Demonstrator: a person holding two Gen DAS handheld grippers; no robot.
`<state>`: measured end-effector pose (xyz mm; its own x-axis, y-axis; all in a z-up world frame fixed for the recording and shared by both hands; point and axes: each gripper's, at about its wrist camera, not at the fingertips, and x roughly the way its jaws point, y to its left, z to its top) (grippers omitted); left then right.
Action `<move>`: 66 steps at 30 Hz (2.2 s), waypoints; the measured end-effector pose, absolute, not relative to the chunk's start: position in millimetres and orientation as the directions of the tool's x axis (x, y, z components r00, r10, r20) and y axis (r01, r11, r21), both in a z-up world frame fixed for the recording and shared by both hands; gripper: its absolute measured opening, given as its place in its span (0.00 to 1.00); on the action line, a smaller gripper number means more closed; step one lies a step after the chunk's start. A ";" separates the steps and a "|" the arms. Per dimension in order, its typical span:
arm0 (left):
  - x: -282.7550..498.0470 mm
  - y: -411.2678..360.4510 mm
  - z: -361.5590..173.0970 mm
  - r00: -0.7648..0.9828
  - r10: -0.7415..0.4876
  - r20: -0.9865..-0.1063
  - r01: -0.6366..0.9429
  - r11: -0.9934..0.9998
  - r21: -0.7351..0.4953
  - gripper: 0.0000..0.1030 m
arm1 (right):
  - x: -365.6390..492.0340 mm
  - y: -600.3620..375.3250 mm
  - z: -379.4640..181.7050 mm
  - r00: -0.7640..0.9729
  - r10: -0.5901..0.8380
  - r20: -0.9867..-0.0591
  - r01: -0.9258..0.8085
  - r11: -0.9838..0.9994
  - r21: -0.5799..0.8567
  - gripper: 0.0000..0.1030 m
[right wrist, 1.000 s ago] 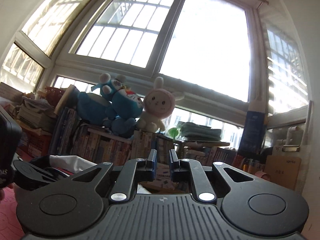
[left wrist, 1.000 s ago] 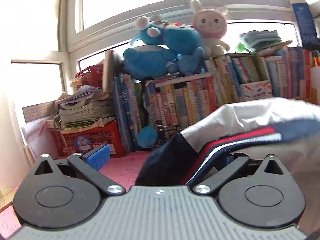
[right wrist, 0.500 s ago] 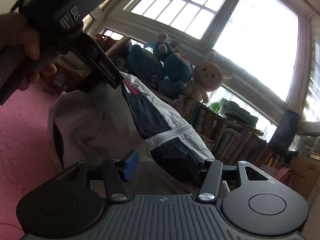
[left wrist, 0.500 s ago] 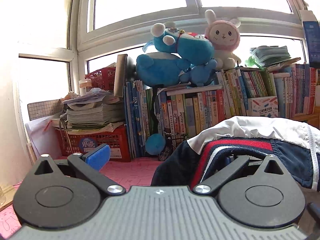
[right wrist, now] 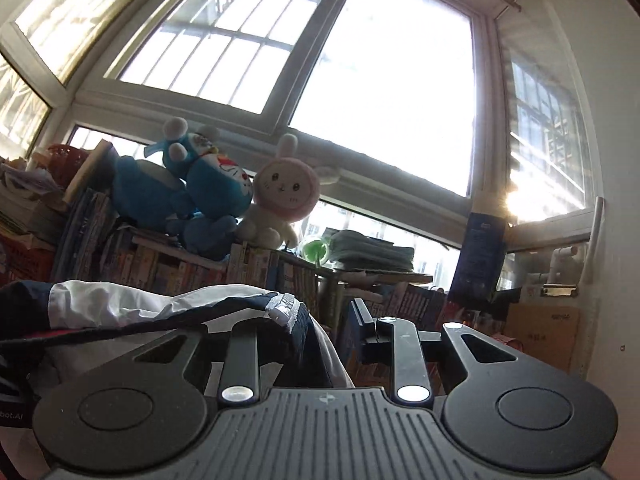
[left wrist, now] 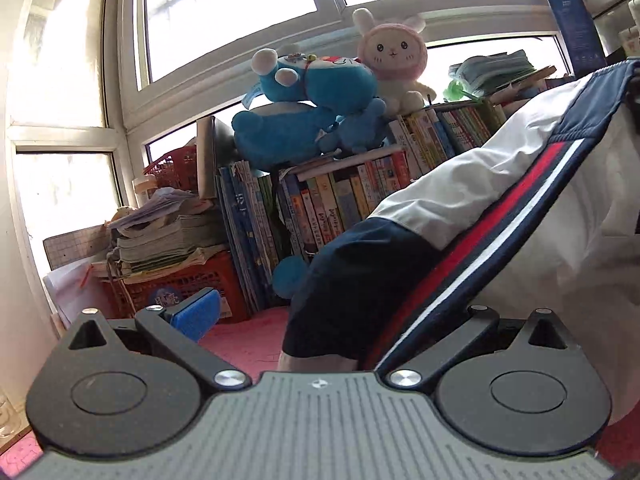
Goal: Fold clothes
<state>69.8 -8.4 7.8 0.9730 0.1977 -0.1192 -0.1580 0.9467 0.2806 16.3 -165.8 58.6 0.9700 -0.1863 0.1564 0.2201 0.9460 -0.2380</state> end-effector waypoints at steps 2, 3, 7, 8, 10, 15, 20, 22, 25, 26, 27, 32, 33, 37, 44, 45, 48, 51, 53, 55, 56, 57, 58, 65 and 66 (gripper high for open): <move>73.2 -5.7 12.1 0.971 0.207 -0.116 -0.172 0.950 0.259 1.00 | 7.0 -168.9 54.7 0.968 -0.191 0.163 0.229 0.939 -0.258 0.27; 72.4 -3.0 17.6 0.971 0.216 -0.100 -0.186 0.951 0.248 1.00 | 2.3 -170.2 52.6 0.967 -0.193 0.167 0.233 0.935 -0.269 0.27; 54.0 14.8 57.1 0.971 0.241 0.012 -0.240 0.960 0.143 1.00 | -12.9 -174.6 38.9 0.966 -0.206 0.157 0.246 0.918 -0.310 0.42; 48.0 19.2 68.7 0.972 0.231 0.032 -0.233 0.966 0.109 1.00 | -11.8 -175.8 31.6 0.971 -0.205 0.124 0.234 0.921 -0.312 0.45; 36.5 20.0 85.3 0.969 0.237 0.075 -0.243 0.965 0.095 1.00 | -3.0 -175.2 12.5 0.977 -0.210 0.035 0.210 0.927 -0.310 0.47; 11.8 13.4 100.4 0.953 0.257 0.160 -0.282 0.946 0.159 1.00 | 8.8 -167.7 -11.2 0.976 -0.211 -0.044 0.187 0.929 -0.320 0.48; 17.2 24.6 79.6 0.954 0.287 0.091 -0.300 0.930 0.211 1.00 | -15.2 -193.9 43.6 0.969 -0.233 0.079 0.244 0.953 -0.180 0.49; 17.7 30.5 71.0 0.969 0.245 0.029 -0.247 0.953 0.175 1.00 | -31.6 -216.8 78.6 0.966 -0.219 0.141 0.234 0.967 -0.099 0.59; 6.4 24.8 59.8 0.972 0.229 0.043 -0.233 0.958 0.168 1.00 | -46.6 -226.1 85.8 0.955 -0.245 0.169 0.270 0.952 -0.147 0.68; 2.9 22.7 57.0 0.972 0.229 0.045 -0.233 0.958 0.166 1.00 | -49.5 -226.9 83.0 0.952 -0.257 0.166 0.286 0.942 -0.179 0.68; 0.4 21.3 55.0 0.973 0.228 0.038 -0.231 0.960 0.161 1.00 | -52.5 -227.7 80.3 0.949 -0.270 0.164 0.301 0.930 -0.210 0.69; -6.5 22.6 52.6 0.973 0.231 0.002 -0.230 0.966 0.118 1.00 | -23.8 -233.2 -6.0 0.921 -0.252 -0.297 0.211 0.964 -0.163 0.56; -7.7 24.2 53.8 0.972 0.237 0.001 -0.235 0.965 0.118 1.00 | -20.9 -232.3 -15.8 0.909 -0.258 -0.329 0.218 0.964 -0.153 0.52; -8.3 34.2 54.1 0.961 0.278 -0.008 -0.272 0.948 0.165 1.00 | -21.3 -238.9 -21.0 0.897 -0.280 -0.343 0.270 0.960 -0.080 0.47; -9.4 46.6 26.2 0.945 0.303 -0.127 -0.274 0.940 0.205 1.00 | -105.6 -246.4 42.1 0.943 -0.333 0.007 0.333 0.942 -0.047 0.63; -9.5 45.4 21.2 0.940 0.310 -0.145 -0.277 0.938 0.209 1.00 | -115.3 -244.4 42.3 0.942 -0.334 0.016 0.334 0.940 -0.065 0.63; -9.3 44.8 7.6 0.928 0.293 -0.232 -0.253 0.949 0.186 1.00 | -124.8 -245.5 20.8 0.941 -0.303 -0.149 0.292 0.952 -0.093 0.62; -11.6 42.7 -4.9 0.915 0.250 -0.316 -0.210 0.965 0.154 1.00 | -137.7 -238.9 -1.2 0.922 -0.259 -0.286 0.240 0.966 -0.100 0.60; -13.5 39.8 -13.0 0.906 0.245 -0.345 -0.198 0.966 0.165 1.00 | -152.6 -229.1 -8.8 0.918 -0.250 -0.308 0.225 0.968 -0.116 0.60; -15.8 39.0 -19.4 0.897 0.248 -0.367 -0.195 0.965 0.176 1.00 | -160.8 -225.5 -5.1 0.928 -0.263 -0.263 0.240 0.964 -0.115 0.60; -16.9 40.1 -20.7 0.894 0.246 -0.374 -0.194 0.966 0.171 1.00 | -163.9 -227.7 0.7 0.940 -0.257 -0.225 0.243 0.966 -0.090 0.60; -17.8 41.6 -21.1 0.892 0.244 -0.380 -0.194 0.967 0.165 1.00 | -167.0 -229.8 6.6 0.949 -0.252 -0.188 0.244 0.967 -0.065 0.60; -18.5 43.4 -20.4 0.892 0.241 -0.383 -0.193 0.968 0.159 1.00 | -170.1 -231.9 12.5 0.957 -0.248 -0.149 0.245 0.969 -0.041 0.60; -26.7 46.3 -11.1 0.913 0.193 -0.359 -0.167 0.981 0.102 1.00 | -80.4 -298.0 37.9 0.930 -0.264 -0.256 0.322 0.921 0.218 0.72; -26.3 44.3 -11.2 0.913 0.193 -0.359 -0.165 0.980 0.107 1.00 | -65.8 -296.1 32.1 0.902 -0.290 -0.319 0.349 0.926 0.145 0.72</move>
<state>-26.3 44.3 -11.2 0.9134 0.1926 -0.3586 -0.1646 0.9805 0.1074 -65.8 -296.1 32.1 0.9020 -0.2905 -0.3193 0.3495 0.9256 0.1452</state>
